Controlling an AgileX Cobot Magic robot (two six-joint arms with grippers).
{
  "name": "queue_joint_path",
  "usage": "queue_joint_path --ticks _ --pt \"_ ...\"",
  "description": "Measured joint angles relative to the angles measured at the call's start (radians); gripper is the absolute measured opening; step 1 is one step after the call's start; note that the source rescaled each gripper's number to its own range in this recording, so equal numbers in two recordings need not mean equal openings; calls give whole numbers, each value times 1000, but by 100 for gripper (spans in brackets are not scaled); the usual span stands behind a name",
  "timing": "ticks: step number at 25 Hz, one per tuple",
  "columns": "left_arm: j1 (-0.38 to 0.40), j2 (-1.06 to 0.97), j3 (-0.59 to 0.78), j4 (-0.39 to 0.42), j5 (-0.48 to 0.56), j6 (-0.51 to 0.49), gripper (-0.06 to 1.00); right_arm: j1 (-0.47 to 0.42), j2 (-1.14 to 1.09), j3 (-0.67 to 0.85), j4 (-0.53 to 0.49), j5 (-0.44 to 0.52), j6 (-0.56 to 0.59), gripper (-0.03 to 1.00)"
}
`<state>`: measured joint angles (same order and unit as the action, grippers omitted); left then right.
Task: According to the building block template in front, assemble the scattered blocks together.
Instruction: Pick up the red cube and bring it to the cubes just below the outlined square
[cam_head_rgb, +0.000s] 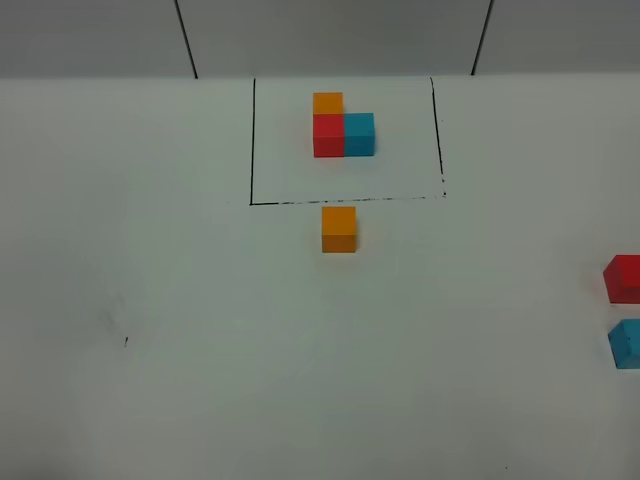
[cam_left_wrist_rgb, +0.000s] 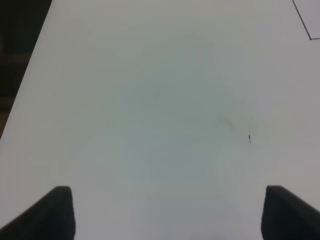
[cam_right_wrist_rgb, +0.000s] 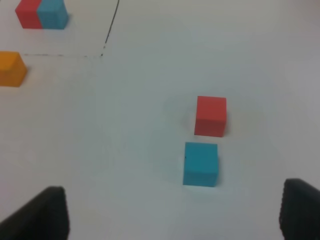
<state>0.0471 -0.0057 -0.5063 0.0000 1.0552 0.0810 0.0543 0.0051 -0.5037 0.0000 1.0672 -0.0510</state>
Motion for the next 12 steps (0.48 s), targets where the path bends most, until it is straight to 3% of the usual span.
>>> queue_joint_path --ticks 12 --pt "0 0 0 0 0 0 74 0 0 0 0 0 0 90"
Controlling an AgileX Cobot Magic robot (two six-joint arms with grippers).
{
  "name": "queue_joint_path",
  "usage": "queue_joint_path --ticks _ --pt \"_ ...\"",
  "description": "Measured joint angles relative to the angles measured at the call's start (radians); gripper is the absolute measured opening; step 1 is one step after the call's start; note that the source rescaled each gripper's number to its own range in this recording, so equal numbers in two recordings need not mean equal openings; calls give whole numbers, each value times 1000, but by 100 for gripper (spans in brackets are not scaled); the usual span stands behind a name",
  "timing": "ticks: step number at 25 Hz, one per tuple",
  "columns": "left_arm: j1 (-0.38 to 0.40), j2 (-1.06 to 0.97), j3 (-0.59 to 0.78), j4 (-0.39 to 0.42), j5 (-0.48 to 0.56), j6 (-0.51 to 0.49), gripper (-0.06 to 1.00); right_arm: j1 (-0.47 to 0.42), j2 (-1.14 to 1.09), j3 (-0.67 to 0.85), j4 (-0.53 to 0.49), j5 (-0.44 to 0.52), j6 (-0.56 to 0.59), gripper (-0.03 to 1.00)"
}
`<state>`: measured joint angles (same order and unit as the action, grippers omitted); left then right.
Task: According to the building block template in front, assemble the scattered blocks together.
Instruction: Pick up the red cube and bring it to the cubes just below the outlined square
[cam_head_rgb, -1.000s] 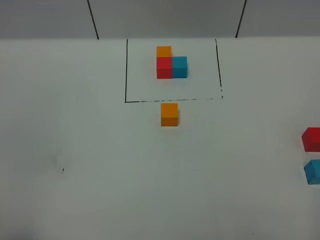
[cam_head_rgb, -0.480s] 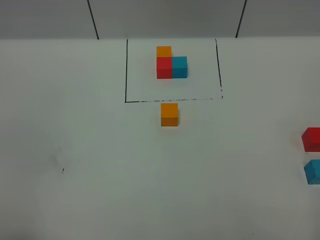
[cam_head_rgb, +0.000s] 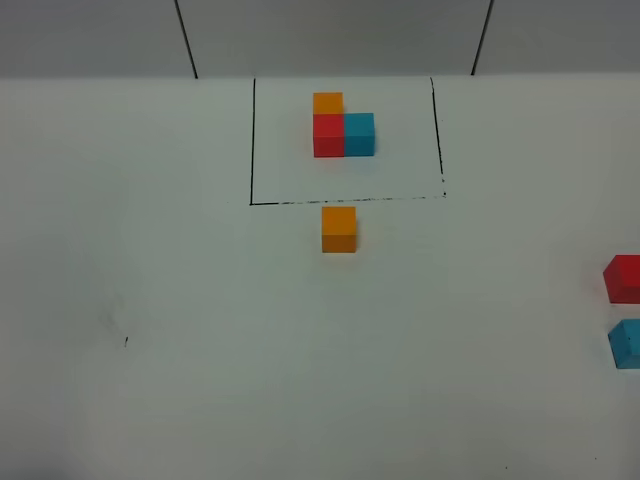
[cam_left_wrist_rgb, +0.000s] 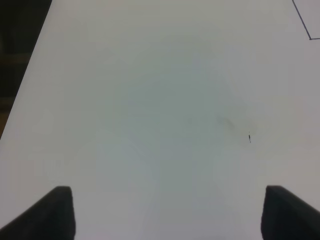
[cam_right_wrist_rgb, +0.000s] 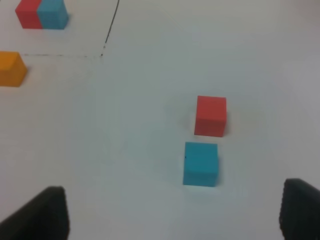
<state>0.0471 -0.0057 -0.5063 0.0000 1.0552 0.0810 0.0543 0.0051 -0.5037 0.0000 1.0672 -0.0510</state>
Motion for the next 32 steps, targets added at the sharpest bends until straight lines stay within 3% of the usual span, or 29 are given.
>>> queue_joint_path --ticks 32 --pt "0 0 0 0 0 28 73 0 0 0 0 0 0 90"
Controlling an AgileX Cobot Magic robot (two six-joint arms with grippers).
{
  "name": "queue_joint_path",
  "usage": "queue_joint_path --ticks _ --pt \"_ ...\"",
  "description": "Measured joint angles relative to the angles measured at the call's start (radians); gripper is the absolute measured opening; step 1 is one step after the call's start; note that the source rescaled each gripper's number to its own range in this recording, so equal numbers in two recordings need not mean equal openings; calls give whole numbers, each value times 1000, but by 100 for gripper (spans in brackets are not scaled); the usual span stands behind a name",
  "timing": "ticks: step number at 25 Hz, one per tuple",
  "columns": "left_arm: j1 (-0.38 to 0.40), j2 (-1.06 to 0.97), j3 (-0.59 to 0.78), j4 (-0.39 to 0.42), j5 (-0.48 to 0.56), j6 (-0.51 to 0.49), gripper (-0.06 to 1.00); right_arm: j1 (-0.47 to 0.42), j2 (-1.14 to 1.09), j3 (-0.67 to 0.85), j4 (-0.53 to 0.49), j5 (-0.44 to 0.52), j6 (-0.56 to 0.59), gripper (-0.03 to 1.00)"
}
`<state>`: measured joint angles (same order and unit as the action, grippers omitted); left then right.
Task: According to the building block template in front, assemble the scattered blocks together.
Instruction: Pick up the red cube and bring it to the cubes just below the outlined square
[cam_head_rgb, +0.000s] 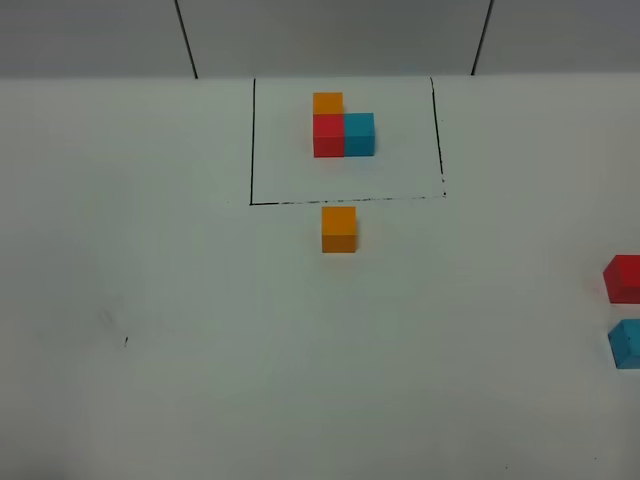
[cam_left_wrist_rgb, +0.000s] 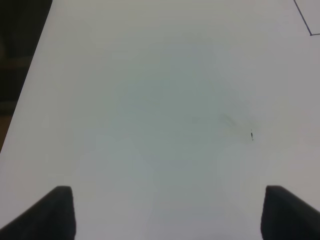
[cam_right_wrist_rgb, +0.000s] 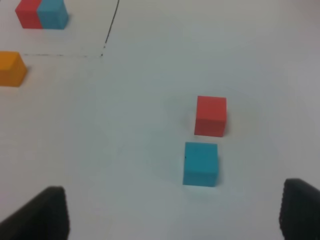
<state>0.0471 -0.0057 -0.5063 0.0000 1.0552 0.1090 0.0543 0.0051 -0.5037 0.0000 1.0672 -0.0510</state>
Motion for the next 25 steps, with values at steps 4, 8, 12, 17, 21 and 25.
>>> queue_joint_path --ticks 4,8,12,17,21,25 --pt "0 0 0 0 0 0 73 0 0 0 0 0 0 90" --pt "0 0 0 0 0 0 73 0 0 0 0 0 0 90" --pt "0 0 0 0 0 0 73 0 0 0 0 0 0 90" --pt "0 0 0 0 0 0 73 0 0 0 6 0 0 90" --pt "0 0 0 0 0 1 73 0 0 0 6 0 0 90" --pt "0 0 0 0 0 1 73 0 12 -1 5 -2 19 90"
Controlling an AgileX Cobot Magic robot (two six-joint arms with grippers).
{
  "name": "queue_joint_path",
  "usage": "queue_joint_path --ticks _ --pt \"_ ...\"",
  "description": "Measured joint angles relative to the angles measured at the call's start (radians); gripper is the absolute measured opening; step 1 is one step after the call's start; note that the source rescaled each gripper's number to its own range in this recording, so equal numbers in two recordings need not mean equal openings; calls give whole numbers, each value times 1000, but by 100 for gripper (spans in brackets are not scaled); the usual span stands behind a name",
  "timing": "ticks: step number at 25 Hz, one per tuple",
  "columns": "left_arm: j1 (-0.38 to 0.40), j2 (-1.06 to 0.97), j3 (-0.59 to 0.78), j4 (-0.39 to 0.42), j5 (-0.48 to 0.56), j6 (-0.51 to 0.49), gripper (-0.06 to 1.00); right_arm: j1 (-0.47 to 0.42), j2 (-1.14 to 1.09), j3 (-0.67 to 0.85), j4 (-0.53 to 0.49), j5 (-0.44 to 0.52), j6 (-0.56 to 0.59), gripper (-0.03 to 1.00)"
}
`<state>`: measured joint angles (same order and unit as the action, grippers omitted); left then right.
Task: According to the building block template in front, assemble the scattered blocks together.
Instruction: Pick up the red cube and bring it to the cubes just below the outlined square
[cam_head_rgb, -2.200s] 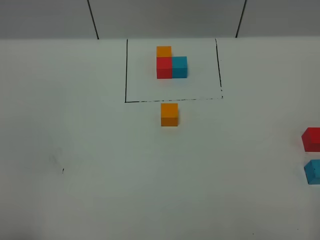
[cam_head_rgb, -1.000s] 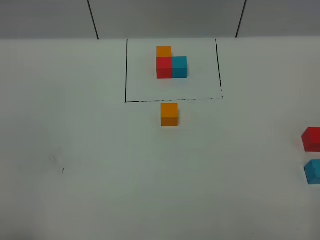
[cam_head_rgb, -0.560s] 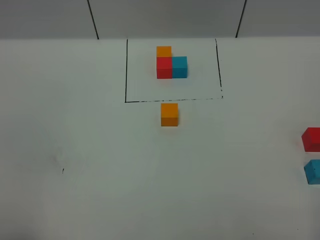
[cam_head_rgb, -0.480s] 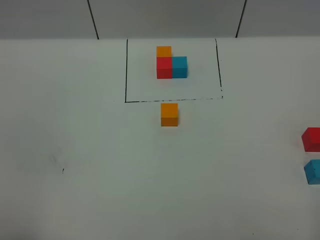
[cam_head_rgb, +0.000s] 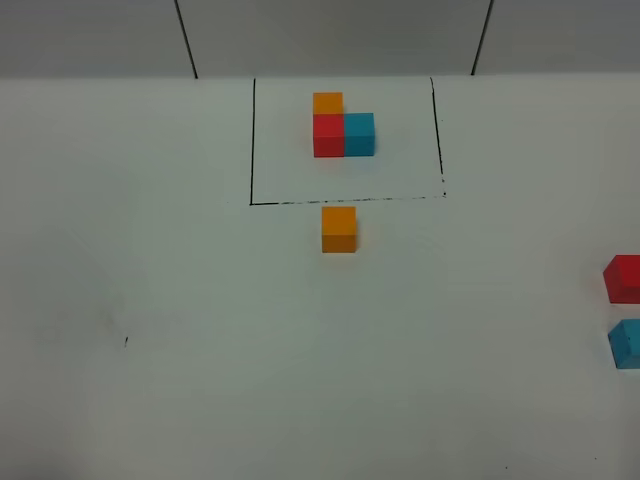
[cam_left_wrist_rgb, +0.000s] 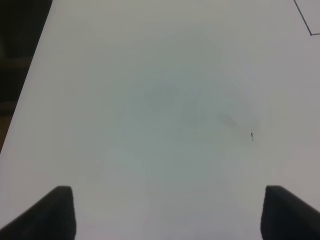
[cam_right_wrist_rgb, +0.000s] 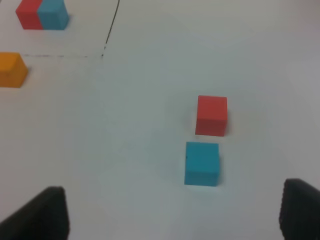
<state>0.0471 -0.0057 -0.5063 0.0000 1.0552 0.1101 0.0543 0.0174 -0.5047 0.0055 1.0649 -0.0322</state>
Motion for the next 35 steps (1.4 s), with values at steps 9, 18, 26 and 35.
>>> queue_joint_path --ticks 9,18,26,35 --pt "0 0 0 0 0 0 73 0 474 -101 -94 -94 125 94" --pt "0 0 0 0 0 0 73 -9 1214 -354 -161 -204 71 100" --pt "0 0 0 0 0 0 73 -110 1572 -460 -43 -289 -58 100" --pt "0 0 0 0 0 0 73 -136 1714 -460 6 -388 -151 97"
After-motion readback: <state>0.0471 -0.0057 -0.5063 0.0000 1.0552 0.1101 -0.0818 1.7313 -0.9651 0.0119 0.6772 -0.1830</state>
